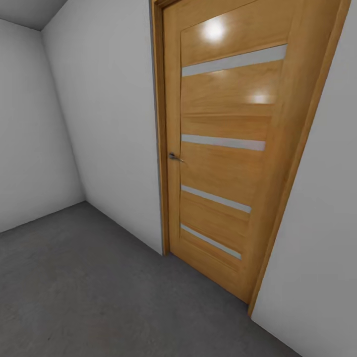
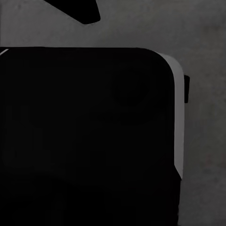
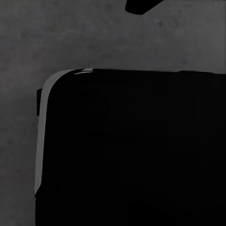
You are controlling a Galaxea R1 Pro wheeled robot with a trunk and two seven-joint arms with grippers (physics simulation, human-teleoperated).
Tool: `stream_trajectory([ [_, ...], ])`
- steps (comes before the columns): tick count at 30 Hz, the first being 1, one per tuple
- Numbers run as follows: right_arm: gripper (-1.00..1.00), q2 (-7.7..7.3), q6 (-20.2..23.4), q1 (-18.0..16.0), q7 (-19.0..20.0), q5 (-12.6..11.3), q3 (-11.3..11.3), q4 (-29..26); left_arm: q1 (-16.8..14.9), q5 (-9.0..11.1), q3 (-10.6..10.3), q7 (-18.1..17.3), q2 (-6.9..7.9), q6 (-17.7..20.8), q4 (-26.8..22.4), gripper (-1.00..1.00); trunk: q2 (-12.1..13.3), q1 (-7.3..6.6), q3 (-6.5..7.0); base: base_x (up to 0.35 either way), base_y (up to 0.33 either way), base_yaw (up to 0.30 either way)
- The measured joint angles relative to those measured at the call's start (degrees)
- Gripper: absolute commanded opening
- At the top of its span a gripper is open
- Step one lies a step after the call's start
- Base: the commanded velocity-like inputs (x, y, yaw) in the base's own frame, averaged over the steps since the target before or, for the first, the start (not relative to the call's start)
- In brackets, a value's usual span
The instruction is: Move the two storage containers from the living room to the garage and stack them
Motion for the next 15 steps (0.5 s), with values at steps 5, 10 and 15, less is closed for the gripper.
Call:
stream_trajectory([
  [5,1.0,0.0,-0.02,0.01,0.0,-0.4,-0.11,0.0,0.0,-0.03,0.0,-0.01,0.0,0.01,-0.01,1.0,0.0,0.0,0.0,0.302,0.207,-0.091],
  [10,1.0,0.0,-0.03,0.01,0.0,-0.45,-0.09,0.0,0.0,-0.03,0.01,-0.01,0.0,0.02,-0.01,1.0,0.0,0.0,0.0,0.298,0.217,-0.212],
  [15,1.0,0.0,-0.03,0.01,0.0,-0.46,-0.08,0.0,0.0,-0.03,0.0,-0.01,0.0,0.02,-0.01,1.0,0.0,0.0,0.0,0.297,0.219,-0.237],
])
